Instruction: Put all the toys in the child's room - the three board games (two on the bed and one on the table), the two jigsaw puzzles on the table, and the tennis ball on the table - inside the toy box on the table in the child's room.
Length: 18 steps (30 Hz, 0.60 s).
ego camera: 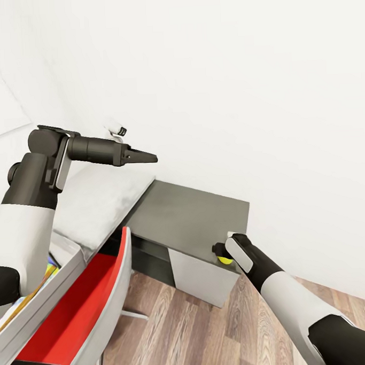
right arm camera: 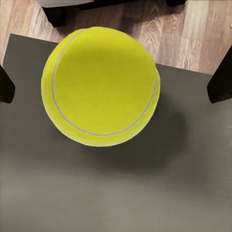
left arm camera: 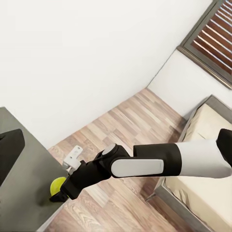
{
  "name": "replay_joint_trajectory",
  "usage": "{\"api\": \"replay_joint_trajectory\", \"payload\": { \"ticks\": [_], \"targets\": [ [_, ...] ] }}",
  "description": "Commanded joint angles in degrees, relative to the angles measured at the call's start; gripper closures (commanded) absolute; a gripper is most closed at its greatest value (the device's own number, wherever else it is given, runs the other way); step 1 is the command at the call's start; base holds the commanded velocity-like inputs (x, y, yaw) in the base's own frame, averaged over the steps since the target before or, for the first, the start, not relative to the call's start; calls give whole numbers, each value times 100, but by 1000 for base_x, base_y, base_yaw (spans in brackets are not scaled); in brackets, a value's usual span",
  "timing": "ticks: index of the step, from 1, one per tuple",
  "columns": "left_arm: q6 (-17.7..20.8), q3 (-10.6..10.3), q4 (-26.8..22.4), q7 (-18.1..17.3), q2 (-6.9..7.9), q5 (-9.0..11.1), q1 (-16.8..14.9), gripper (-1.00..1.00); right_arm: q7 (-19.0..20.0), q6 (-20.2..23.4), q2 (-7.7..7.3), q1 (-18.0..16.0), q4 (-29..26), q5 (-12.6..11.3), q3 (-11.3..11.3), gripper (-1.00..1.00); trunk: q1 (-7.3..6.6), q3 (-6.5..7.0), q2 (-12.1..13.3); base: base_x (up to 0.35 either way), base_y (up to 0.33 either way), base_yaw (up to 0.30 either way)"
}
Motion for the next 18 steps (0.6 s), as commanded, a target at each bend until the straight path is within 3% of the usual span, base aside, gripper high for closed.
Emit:
{"api": "replay_joint_trajectory", "payload": {
  "ticks": [1,18],
  "targets": [
    [61,-16,1,-12,8,16,-7,-100,-58,5,-3,-6,-7,-60,26,-100,3,-15,-12,0,0,35],
    [61,-17,-8,-12,15,13,-7,-100,-58,5,-3,-6,-7,-60,30,-100,3,-30,-12,0,0,7]
  ]
}}
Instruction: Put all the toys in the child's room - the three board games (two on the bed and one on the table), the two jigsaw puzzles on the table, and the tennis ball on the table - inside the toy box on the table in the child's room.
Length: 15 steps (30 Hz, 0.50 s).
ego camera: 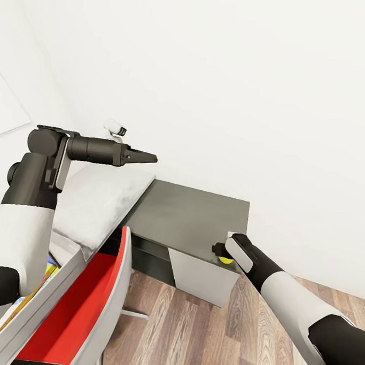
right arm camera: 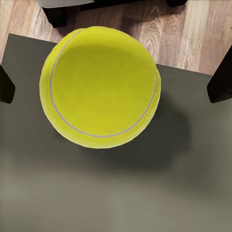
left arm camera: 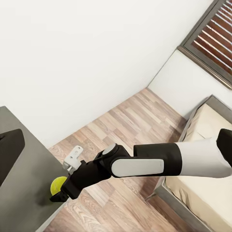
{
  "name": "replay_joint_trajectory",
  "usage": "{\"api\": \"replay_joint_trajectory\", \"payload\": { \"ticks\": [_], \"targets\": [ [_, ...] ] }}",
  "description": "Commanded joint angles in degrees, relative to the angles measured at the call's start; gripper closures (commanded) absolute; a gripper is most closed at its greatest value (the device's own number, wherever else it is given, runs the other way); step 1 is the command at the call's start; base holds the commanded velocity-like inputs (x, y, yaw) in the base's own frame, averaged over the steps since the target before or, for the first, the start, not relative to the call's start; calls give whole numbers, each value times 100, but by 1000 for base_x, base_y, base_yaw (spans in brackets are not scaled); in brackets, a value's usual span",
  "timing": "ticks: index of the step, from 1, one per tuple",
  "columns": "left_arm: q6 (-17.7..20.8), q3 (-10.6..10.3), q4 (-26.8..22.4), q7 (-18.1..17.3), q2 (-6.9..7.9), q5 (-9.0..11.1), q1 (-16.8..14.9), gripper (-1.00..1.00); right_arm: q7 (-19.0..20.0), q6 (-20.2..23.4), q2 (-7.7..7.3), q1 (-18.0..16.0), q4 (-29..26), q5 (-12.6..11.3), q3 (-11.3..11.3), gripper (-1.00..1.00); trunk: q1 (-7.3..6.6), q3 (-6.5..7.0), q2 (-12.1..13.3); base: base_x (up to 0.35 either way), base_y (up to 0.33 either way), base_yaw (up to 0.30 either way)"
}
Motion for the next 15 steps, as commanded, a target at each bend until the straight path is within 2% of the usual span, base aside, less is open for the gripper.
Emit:
{"api": "replay_joint_trajectory", "payload": {
  "ticks": [1,15],
  "targets": [
    [61,-16,1,-12,7,13,-7,-100,-58,5,-3,-6,-7,-60,26,-100,3,-11,-11,0,0,0],
    [61,-15,0,-12,7,13,-6,-100,-58,5,-3,-6,0,-60,27,-100,3,-11,-11,0,0,0]
  ]
}}
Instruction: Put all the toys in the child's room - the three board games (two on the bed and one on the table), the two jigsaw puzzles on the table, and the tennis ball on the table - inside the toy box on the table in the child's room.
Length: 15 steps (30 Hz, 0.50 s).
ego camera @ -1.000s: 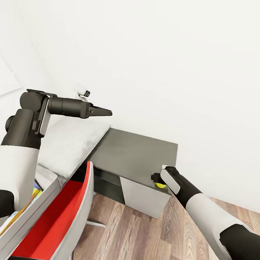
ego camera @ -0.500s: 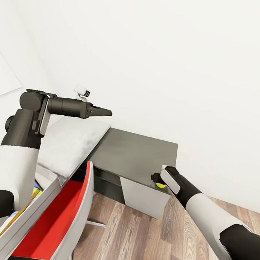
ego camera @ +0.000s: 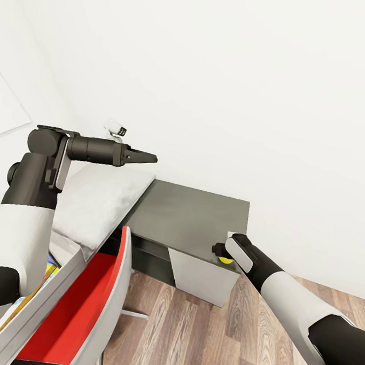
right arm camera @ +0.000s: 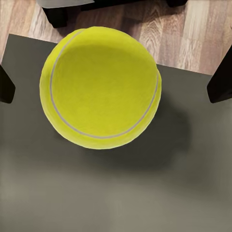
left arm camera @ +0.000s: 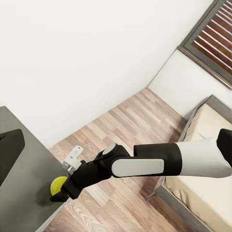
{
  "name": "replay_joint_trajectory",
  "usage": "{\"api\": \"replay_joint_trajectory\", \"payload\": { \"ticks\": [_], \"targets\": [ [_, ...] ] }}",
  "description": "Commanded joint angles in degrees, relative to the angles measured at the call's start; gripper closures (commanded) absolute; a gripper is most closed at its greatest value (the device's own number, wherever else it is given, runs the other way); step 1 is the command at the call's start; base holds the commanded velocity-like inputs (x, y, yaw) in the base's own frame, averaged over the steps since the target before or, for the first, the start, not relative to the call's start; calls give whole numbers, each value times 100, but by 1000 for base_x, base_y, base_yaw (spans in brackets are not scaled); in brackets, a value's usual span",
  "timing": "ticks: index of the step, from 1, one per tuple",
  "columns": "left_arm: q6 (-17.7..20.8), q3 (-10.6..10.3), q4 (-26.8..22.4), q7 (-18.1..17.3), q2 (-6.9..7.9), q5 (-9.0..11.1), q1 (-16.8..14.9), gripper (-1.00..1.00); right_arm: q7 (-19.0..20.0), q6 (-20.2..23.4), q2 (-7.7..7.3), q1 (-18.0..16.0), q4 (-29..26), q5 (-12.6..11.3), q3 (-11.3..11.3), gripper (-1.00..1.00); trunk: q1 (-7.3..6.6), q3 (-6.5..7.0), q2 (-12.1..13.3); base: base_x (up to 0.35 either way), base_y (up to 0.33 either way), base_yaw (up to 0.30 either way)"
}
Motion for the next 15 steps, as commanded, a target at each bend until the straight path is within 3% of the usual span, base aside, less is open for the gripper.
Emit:
{"api": "replay_joint_trajectory", "payload": {
  "ticks": [1,6,7,15],
  "targets": [
    [61,-15,1,-13,6,14,-7,-100,-58,5,-3,-6,-6,-60,25,-100,3,-11,-11,0,0,0],
    [61,-15,1,-13,6,13,-6,-100,-58,5,-3,-6,-5,-60,25,-100,3,-11,-11,0,0,0],
    [61,-15,1,-13,6,13,-6,-100,-58,5,-3,-6,-2,-60,25,100,3,-11,-11,0,0,0],
    [61,-15,1,-13,6,13,-7,-100,-58,5,-3,-6,20,-56,25,100,3,-11,-11,0,0,0]
  ]
}}
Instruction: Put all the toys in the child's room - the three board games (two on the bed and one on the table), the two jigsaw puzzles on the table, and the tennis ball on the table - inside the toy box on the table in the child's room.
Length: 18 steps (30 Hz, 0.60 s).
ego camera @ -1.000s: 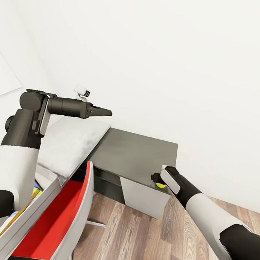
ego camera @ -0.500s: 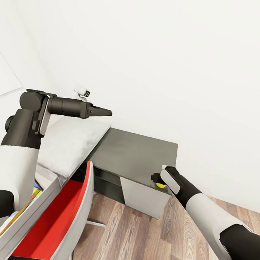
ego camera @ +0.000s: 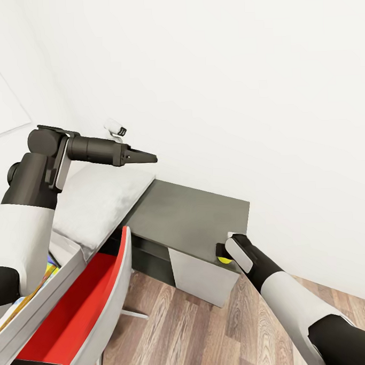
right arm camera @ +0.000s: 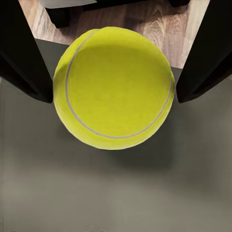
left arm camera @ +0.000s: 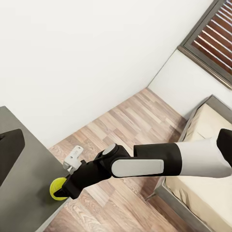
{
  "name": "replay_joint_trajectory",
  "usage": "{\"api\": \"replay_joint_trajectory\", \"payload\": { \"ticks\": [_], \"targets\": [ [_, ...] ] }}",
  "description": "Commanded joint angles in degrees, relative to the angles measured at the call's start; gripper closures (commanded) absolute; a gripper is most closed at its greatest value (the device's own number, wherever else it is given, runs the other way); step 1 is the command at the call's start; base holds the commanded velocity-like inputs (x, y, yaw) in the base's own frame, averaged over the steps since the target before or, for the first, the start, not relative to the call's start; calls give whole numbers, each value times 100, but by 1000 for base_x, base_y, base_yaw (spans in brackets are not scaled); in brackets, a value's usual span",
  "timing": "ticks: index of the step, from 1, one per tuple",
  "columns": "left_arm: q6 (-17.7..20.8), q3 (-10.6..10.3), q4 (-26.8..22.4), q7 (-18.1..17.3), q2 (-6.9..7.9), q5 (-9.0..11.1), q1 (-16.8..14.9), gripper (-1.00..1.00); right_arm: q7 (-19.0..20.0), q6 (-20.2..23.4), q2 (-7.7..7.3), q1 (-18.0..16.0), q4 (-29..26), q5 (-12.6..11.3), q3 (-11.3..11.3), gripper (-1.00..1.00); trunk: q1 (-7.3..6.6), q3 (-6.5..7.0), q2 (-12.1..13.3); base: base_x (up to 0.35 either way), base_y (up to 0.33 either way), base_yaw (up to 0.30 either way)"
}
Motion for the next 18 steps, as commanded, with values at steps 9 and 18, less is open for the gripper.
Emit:
{"api": "replay_joint_trajectory", "payload": {
  "ticks": [9,18],
  "targets": [
    [61,-16,1,-13,7,13,-5,-100,-60,-4,-4,-3,-3,-117,25,100,4,-12,-9,0,0,0],
    [61,-17,1,-13,15,19,-7,-100,-60,-4,-9,-3,-3,-116,25,100,4,-12,-9,0,0,0]
  ]
}}
